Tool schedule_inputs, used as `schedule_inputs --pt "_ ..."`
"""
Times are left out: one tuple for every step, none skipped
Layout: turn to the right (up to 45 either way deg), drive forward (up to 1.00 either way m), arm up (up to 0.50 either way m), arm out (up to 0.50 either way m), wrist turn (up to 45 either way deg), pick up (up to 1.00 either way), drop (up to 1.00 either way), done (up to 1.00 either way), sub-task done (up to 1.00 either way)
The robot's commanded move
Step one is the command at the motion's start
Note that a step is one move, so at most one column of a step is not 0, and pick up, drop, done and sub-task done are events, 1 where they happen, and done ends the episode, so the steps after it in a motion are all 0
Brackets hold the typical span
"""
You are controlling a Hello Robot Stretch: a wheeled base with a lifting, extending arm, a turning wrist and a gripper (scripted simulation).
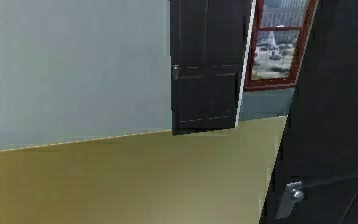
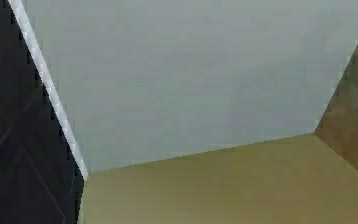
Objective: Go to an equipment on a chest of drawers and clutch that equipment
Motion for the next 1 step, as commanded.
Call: schedule_inputs --pt "-39.0 0.00 0.00 0.00 0.0 0.00 0.00 0.00 0.00"
